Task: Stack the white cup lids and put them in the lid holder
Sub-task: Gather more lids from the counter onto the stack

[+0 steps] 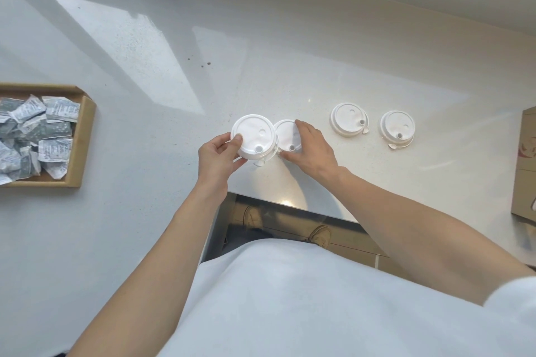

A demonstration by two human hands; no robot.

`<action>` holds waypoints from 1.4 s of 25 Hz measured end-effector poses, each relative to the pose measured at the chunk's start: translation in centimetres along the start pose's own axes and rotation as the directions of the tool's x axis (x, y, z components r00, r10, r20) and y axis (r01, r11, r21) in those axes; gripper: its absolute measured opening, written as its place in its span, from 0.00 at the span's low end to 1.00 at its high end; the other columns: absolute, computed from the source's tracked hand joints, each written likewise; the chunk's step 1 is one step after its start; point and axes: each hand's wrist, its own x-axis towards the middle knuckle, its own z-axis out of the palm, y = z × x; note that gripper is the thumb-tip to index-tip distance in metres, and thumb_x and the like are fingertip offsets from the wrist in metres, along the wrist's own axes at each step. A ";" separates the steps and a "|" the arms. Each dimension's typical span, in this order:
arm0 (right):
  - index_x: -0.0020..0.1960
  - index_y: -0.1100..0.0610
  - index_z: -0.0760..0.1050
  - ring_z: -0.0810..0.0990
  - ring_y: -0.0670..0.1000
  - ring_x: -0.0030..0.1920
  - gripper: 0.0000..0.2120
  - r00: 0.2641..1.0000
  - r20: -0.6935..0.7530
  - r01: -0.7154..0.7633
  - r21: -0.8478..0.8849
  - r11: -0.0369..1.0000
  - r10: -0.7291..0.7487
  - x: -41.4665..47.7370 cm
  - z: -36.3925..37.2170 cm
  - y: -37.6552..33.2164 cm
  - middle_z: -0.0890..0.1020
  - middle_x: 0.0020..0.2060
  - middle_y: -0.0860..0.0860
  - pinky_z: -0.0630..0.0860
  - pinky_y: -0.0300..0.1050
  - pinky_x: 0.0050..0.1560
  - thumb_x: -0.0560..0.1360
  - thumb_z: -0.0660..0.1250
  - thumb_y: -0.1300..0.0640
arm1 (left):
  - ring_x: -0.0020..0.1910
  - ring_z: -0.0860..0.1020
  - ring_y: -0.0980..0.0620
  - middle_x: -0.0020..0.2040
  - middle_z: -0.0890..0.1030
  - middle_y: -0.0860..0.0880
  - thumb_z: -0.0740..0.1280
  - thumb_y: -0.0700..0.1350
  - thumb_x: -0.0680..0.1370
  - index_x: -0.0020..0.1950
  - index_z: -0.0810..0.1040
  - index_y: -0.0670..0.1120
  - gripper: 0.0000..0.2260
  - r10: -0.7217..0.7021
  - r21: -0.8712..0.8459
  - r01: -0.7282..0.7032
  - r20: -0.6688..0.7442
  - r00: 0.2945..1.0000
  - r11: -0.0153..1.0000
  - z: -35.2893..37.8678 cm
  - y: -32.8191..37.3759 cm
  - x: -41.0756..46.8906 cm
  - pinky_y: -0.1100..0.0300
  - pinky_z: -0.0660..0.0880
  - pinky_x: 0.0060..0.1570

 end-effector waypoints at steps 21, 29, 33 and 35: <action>0.74 0.52 0.67 0.72 0.48 0.69 0.36 0.979 -0.180 0.180 0.530 0.828 -0.098 -8.3 -8.0 2.4 0.73 0.69 0.46 0.76 0.45 0.65 0.70 0.78 0.50 | 0.60 0.83 0.44 0.58 0.83 0.41 0.70 0.44 0.80 0.68 0.74 0.40 0.19 0.011 0.018 -0.015 0.210 0.978 1.000 7.6 0.4 -3.5 0.55 0.83 0.52; 0.65 0.51 0.74 0.74 0.51 0.66 0.29 0.964 -0.264 0.200 0.646 0.737 -0.030 -9.4 -8.7 3.9 0.76 0.66 0.47 0.81 0.49 0.58 0.68 0.80 0.53 | 0.58 0.84 0.47 0.56 0.85 0.46 0.68 0.45 0.81 0.71 0.74 0.45 0.18 0.019 -0.006 -0.018 0.376 0.926 1.000 10.2 1.2 -4.8 0.55 0.83 0.53; 0.63 0.50 0.74 0.75 0.48 0.64 0.28 0.951 -0.310 0.209 0.665 0.717 0.010 -9.7 -9.4 4.8 0.75 0.65 0.47 0.81 0.46 0.55 0.66 0.81 0.54 | 0.56 0.84 0.48 0.58 0.84 0.47 0.64 0.48 0.83 0.70 0.76 0.46 0.16 0.025 0.006 -0.031 0.435 0.900 1.000 11.6 1.4 -5.3 0.54 0.82 0.55; 0.63 0.50 0.75 0.75 0.46 0.63 0.28 0.939 -0.343 0.228 0.654 0.722 0.014 -9.9 -9.7 5.2 0.75 0.64 0.46 0.80 0.42 0.53 0.66 0.81 0.54 | 0.56 0.84 0.48 0.59 0.84 0.47 0.64 0.51 0.83 0.69 0.77 0.46 0.17 0.037 0.023 -0.053 0.460 0.887 0.998 12.2 1.6 -5.7 0.54 0.82 0.54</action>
